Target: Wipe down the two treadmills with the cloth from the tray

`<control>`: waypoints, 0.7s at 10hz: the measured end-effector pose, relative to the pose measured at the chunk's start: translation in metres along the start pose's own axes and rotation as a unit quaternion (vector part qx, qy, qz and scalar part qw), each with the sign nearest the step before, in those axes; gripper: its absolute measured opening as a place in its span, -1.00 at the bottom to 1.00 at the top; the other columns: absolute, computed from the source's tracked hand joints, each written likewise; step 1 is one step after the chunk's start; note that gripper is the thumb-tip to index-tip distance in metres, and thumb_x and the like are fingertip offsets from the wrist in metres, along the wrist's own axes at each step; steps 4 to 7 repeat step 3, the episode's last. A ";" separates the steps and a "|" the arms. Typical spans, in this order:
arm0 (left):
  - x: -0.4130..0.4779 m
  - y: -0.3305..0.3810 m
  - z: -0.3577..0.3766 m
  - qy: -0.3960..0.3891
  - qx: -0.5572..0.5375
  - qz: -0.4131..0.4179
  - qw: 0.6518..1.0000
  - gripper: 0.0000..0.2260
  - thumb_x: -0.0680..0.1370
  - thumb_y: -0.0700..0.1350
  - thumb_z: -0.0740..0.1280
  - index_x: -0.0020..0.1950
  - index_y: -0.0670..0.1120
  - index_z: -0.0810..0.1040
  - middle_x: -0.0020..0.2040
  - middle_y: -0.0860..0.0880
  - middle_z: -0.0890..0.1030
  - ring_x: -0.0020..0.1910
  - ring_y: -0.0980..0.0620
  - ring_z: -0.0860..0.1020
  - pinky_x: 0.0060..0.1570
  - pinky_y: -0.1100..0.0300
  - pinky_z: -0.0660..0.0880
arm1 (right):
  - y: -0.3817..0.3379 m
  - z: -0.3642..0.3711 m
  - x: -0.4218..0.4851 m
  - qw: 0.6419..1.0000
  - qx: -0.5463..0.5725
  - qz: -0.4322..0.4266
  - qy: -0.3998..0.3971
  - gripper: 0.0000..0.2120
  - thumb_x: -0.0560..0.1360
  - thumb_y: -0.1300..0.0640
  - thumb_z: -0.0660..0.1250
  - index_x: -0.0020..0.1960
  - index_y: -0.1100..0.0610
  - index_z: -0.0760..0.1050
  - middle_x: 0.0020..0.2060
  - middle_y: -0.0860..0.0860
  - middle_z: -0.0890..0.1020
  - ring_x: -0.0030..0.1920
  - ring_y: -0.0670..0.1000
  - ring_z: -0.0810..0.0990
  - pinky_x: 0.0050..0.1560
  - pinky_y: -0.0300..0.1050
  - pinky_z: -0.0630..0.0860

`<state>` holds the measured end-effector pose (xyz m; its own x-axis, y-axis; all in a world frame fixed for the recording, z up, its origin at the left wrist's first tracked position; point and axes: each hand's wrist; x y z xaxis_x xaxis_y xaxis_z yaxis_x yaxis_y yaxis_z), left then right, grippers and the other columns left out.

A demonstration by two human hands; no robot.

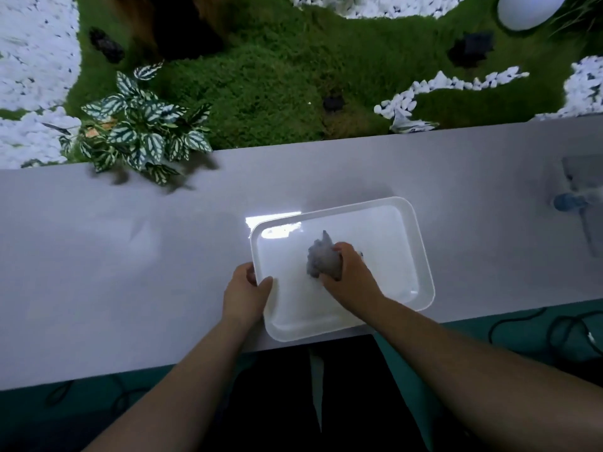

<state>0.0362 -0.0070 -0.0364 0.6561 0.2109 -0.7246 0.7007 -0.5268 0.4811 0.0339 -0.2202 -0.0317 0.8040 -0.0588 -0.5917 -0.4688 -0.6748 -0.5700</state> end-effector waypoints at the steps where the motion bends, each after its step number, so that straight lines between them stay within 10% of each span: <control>1: 0.001 0.000 0.002 0.004 -0.015 -0.010 1.000 -0.63 0.51 -0.03 0.34 0.29 -0.06 0.43 0.07 -0.02 0.58 0.01 -0.05 0.55 0.03 0.11 0.46 | 0.007 0.008 0.010 0.985 -0.142 -0.019 -0.092 -0.37 0.33 -0.16 0.27 0.35 0.04 0.35 0.28 0.11 0.43 0.30 0.14 0.39 0.35 0.03 0.33; 3: -0.006 0.005 -0.004 -0.008 -0.005 0.000 1.000 -0.64 0.54 -0.04 0.30 0.33 -0.08 0.43 0.15 -0.06 0.59 -0.05 0.01 0.51 -0.05 0.15 0.41 | -0.033 -0.056 -0.010 0.999 0.020 0.035 -0.005 -0.63 0.50 0.11 0.35 0.30 0.05 0.45 0.22 0.02 0.51 0.15 0.01 0.54 0.07 -0.27 0.50; 7: -0.006 0.005 -0.004 -0.008 -0.005 0.000 1.000 -0.64 0.54 -0.04 0.30 0.33 -0.08 0.43 0.15 -0.06 0.59 -0.05 0.01 0.51 -0.05 0.15 0.41 | -0.033 -0.056 -0.010 0.999 0.020 0.035 -0.005 -0.63 0.50 0.11 0.35 0.30 0.05 0.45 0.22 0.02 0.51 0.15 0.01 0.54 0.07 -0.27 0.50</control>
Point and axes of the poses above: each hand's wrist, its own x-axis towards the middle knuckle, its own z-axis out of the palm, y = z × x
